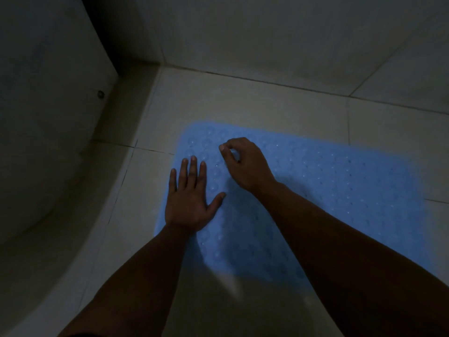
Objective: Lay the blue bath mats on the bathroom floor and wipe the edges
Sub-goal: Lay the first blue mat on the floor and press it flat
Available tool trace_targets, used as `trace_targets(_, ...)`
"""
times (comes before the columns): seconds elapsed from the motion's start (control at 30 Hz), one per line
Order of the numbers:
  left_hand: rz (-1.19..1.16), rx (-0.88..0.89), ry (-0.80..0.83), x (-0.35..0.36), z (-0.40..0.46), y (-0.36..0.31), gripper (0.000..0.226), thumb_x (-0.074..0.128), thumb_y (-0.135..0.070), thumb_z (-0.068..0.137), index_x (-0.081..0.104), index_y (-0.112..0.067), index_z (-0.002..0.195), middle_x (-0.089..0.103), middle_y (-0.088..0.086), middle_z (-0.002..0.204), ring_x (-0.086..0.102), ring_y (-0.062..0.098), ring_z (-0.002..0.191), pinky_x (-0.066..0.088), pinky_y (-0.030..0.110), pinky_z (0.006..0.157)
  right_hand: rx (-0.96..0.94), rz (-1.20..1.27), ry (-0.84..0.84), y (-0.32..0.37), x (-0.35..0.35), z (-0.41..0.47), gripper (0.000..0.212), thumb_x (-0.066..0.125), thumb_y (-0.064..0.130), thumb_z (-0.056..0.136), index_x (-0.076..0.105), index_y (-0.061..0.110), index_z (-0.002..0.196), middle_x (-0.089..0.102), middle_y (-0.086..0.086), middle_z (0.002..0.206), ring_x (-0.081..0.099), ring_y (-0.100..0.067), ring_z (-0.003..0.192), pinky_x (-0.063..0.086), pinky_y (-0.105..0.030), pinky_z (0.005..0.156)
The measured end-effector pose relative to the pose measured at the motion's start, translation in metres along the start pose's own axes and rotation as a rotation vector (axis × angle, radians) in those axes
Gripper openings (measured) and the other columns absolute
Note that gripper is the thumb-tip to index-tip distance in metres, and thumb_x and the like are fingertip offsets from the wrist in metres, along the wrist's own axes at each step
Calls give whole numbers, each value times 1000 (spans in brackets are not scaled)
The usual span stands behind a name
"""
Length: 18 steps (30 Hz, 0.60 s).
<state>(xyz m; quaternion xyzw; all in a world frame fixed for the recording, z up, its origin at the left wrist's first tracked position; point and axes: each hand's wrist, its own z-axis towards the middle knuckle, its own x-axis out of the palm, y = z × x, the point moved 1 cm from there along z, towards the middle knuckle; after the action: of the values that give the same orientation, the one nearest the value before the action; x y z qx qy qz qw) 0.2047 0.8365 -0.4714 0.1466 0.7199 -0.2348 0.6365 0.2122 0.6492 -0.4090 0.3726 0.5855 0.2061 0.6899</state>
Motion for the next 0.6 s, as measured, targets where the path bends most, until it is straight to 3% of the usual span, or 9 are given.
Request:
trace_targets(0.2,4,-5,-11,1,0,0,90,27,-72,98,4,-15,164,-5,11,171,-11,27,158,8,56,126,-33,21,-33,-9,11,6,32,49,46,100,71,23,95,68,2,102,63,-18,102,50,-38,91)
trace_targets(0.43,-18,-5,58,2,3,0,100,25,-83,92,-2,-18,163,-12,8,171,-17,25,157,-1,55,127,-37,23,-54,-11,4,0,29,52,43,99,71,21,97,68,1,102,62,-18,100,49,-36,90)
trace_targets(0.6,-181,-45,250,-19,13,2,98,20,-84,91,1,-21,163,-13,5,170,-17,24,157,-6,51,127,34,-27,49,2,-9,-6,30,54,43,92,73,21,99,69,-4,107,64,-23,102,54,-43,89)
